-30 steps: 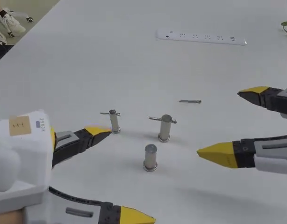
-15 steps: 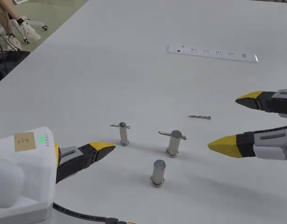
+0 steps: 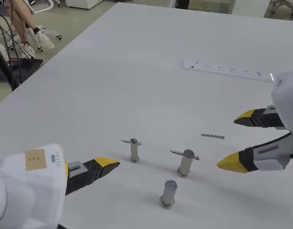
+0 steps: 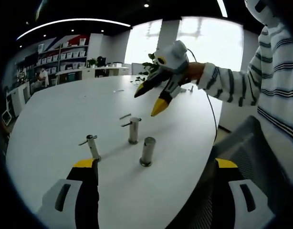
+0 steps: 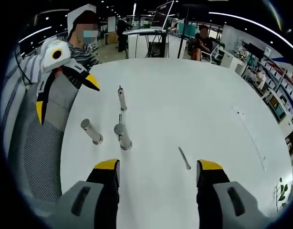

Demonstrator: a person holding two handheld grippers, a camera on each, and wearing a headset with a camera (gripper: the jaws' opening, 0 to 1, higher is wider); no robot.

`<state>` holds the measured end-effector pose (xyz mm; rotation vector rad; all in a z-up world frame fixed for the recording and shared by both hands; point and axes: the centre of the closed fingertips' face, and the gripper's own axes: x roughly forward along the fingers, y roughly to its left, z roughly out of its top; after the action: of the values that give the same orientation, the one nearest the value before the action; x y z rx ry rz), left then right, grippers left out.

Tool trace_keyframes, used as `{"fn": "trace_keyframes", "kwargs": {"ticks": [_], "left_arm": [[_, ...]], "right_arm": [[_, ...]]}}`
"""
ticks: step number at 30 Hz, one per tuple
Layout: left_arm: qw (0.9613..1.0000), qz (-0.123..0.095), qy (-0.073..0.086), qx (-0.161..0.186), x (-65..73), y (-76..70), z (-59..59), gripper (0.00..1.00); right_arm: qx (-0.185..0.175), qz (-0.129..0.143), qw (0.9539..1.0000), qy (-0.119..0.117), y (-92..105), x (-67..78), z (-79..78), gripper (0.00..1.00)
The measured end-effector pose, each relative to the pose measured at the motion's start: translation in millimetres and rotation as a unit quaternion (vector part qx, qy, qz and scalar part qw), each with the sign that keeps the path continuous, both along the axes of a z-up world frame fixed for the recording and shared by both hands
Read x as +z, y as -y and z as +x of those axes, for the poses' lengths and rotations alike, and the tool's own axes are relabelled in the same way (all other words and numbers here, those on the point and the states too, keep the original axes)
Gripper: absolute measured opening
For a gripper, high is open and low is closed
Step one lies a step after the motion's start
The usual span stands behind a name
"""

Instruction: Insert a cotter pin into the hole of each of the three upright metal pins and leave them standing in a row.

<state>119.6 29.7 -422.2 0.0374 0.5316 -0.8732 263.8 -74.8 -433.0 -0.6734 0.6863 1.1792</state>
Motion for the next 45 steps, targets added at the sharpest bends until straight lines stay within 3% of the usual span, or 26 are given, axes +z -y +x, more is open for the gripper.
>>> {"fn": "trace_keyframes", "kwargs": {"ticks": [12,16,23,27,36,43,45], "left_arm": [[0.9999,0.004,-0.004,0.013,0.0,-6.5,-3.3,0.98],[0.9998,0.005,-0.002,0.021,1.3,-8.0,-2.6,0.98],[0.9997,0.013,-0.003,0.022,0.9,-10.4,-6.3,0.96],[0.9994,0.007,-0.004,0.033,2.7,-12.9,-8.4,0.96],[0.9987,0.008,-0.015,0.048,-1.4,-18.1,-10.3,0.93],[0.998,0.006,-0.021,0.059,-4.0,-20.9,-8.5,0.91],[0.998,0.007,-0.022,0.058,-4.7,-20.9,-9.0,0.91]], "right_arm": [[0.042,-0.046,0.998,0.002,-11.0,-15.4,21.1,0.56],[0.057,-0.066,0.9962,0.007,-10.2,-23.5,35.0,0.5],[0.071,-0.1,0.9924,0.009,-4.7,-33.9,42.1,0.48],[0.076,-0.11,0.991,0.004,-1.7,-41.7,47.8,0.44],[0.08,-0.138,0.9873,-0.001,6.1,-56.9,57.3,0.28],[0.074,-0.144,0.9866,-0.016,7.9,-60.9,58.3,0.17],[0.077,-0.149,0.9858,-0.011,7.8,-61.0,58.6,0.15]]}}
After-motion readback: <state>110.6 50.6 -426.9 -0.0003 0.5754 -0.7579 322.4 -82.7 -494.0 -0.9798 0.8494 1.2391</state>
